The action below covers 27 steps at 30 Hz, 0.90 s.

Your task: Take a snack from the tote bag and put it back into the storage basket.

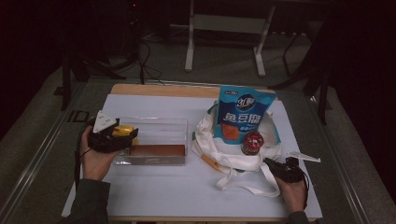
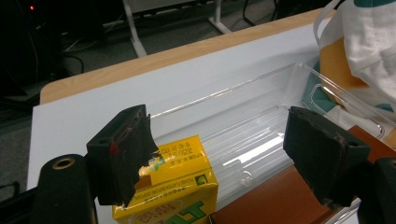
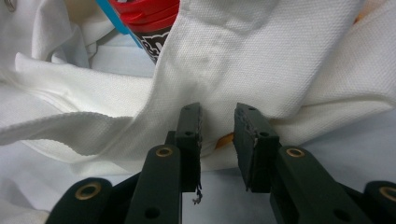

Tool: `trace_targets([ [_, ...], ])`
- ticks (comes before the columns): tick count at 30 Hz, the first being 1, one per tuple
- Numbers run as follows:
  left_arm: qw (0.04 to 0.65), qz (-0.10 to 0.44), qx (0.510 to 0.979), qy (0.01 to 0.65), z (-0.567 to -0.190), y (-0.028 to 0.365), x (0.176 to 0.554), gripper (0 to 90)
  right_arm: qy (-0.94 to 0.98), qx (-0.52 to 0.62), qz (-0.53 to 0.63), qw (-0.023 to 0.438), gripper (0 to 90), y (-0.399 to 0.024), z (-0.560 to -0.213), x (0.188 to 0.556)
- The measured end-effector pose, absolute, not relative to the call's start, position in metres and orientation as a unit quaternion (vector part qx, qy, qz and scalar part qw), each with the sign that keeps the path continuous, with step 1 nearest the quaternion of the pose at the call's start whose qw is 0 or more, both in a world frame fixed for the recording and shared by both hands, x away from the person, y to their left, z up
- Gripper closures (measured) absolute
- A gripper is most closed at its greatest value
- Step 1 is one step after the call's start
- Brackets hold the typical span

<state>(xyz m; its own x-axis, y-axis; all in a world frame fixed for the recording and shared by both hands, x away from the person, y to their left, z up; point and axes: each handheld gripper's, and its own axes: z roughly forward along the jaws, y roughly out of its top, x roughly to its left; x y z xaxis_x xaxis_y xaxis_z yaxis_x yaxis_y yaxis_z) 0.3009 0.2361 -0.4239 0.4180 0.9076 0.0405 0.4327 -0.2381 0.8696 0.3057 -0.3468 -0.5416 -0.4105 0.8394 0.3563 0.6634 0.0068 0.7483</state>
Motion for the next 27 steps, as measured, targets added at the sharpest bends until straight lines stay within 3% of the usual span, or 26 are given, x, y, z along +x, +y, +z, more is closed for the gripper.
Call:
trace_targets([
  [17, 0.429, 0.275, 0.748, 0.426, -0.420, 0.214, 0.296, 20.0, 0.703, 0.534, 0.459, 0.097, 71.4, -0.347, -0.542, 0.306],
  [27, 0.436, 0.258, 0.763, 0.402, -0.430, 0.186, 0.297, 27.4, 0.704, 0.533, 0.459, 0.098, 71.4, -0.347, -0.542, 0.306],
])
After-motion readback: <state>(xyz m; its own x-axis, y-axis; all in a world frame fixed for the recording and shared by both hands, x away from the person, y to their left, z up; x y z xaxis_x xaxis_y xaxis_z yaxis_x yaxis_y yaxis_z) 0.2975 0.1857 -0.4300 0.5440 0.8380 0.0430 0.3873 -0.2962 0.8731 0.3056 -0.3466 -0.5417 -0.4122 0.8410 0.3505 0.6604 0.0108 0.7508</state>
